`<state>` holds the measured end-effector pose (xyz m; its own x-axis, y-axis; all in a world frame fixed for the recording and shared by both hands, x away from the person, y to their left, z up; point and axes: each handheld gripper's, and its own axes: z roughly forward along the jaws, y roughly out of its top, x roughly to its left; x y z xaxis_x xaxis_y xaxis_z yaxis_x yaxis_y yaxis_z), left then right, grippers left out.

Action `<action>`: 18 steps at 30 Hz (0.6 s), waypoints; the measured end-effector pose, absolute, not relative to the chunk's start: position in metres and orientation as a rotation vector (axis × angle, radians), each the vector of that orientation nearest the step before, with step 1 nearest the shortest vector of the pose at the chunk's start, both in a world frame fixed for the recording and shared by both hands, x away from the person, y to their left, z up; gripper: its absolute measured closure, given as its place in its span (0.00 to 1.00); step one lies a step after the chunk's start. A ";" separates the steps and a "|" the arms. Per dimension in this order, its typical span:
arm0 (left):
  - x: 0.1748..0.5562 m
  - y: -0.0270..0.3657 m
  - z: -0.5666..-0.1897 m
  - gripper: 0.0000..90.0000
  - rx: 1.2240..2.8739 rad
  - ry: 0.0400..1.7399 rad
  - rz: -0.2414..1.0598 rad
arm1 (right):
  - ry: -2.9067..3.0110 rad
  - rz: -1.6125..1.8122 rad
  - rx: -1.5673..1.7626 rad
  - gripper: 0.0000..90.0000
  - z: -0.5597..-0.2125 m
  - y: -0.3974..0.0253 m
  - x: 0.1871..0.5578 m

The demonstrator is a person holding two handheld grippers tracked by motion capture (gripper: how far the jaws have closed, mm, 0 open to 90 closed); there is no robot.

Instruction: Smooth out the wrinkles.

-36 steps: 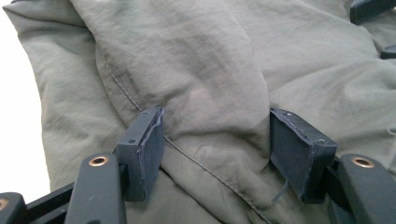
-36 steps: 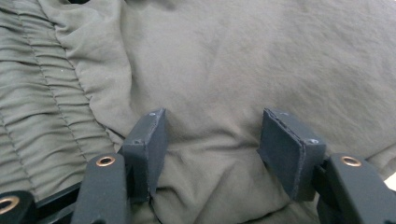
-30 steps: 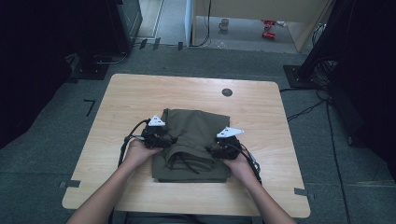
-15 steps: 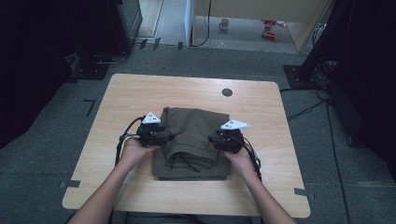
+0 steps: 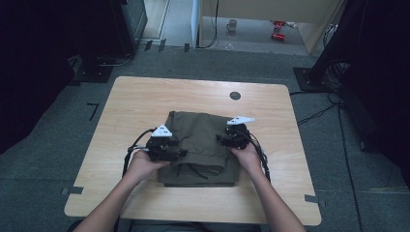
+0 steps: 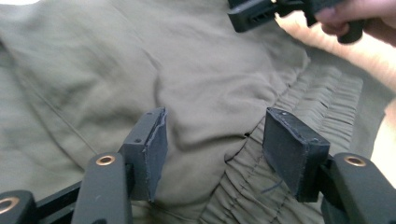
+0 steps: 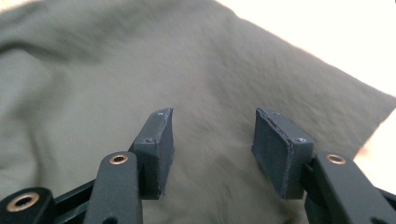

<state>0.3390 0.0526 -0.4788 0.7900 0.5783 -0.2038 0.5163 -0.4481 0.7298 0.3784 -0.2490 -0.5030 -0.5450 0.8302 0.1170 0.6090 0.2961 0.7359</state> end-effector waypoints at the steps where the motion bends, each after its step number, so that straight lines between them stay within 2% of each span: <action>1: 0.337 0.052 -0.481 0.46 2.146 0.809 0.089 | 2.277 1.092 1.312 0.52 -0.505 -0.251 0.378; 8: 0.328 0.054 -0.484 0.45 2.141 0.808 0.087 | 2.245 1.051 1.344 0.52 -0.507 -0.263 0.378; 18: 0.328 0.063 -0.466 0.39 2.103 0.792 0.132 | 2.238 1.168 1.282 0.43 -0.489 -0.269 0.352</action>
<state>0.3284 0.0632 -0.4663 0.7926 0.5812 -0.1843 0.4899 -0.4270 0.7600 0.3516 -0.2689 -0.4887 -0.5521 0.8246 0.1231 0.5727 0.2678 0.7748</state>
